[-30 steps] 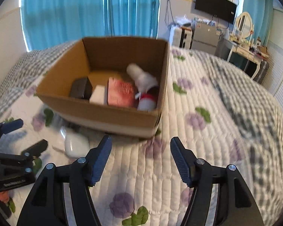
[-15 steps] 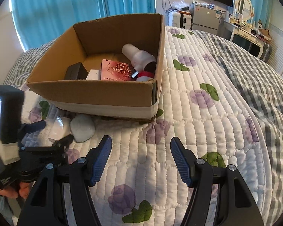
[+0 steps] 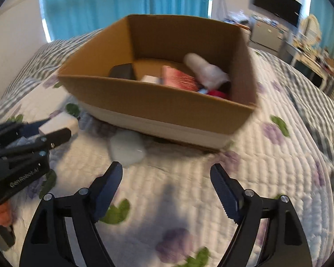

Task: Organize rigid objects
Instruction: 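Grasp the white earbuds case with the right gripper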

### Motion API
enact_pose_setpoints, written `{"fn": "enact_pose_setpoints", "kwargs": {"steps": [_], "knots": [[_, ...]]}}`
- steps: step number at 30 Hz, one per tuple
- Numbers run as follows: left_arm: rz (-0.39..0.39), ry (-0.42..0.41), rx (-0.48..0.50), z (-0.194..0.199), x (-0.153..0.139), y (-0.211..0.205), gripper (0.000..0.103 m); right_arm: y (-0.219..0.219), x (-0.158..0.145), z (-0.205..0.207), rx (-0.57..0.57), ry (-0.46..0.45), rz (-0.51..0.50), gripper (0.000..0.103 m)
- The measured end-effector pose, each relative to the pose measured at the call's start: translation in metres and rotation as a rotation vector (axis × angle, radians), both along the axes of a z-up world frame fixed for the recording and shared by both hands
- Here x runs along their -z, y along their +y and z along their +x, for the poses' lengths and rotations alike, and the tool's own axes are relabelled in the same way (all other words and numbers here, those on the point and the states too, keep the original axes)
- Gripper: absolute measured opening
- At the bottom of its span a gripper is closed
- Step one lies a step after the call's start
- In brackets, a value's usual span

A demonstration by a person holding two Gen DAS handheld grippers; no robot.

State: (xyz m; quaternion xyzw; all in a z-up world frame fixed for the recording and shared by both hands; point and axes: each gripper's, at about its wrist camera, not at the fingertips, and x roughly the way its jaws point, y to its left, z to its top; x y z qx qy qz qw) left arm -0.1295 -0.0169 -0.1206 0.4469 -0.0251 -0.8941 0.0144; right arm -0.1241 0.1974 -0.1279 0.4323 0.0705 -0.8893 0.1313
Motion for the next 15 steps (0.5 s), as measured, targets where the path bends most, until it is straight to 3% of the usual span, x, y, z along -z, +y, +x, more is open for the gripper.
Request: {"fn": "enact_pose_setpoints", "kwargs": {"steps": [6, 14, 15], "knots": [[0.007, 0.009, -0.020, 0.003, -0.003, -0.013, 0.041, -0.040, 0.023, -0.015, -0.058, -0.025, 0.045, 0.082], [0.002, -0.007, -0.016, -0.002, 0.002, -0.012, 0.041, -0.055, 0.042, -0.038, -0.045, -0.061, 0.064, 0.082], [0.001, -0.007, -0.014, -0.002, 0.002, -0.011, 0.041, -0.055, 0.042, -0.039, -0.044, -0.063, 0.055, 0.078]]}}
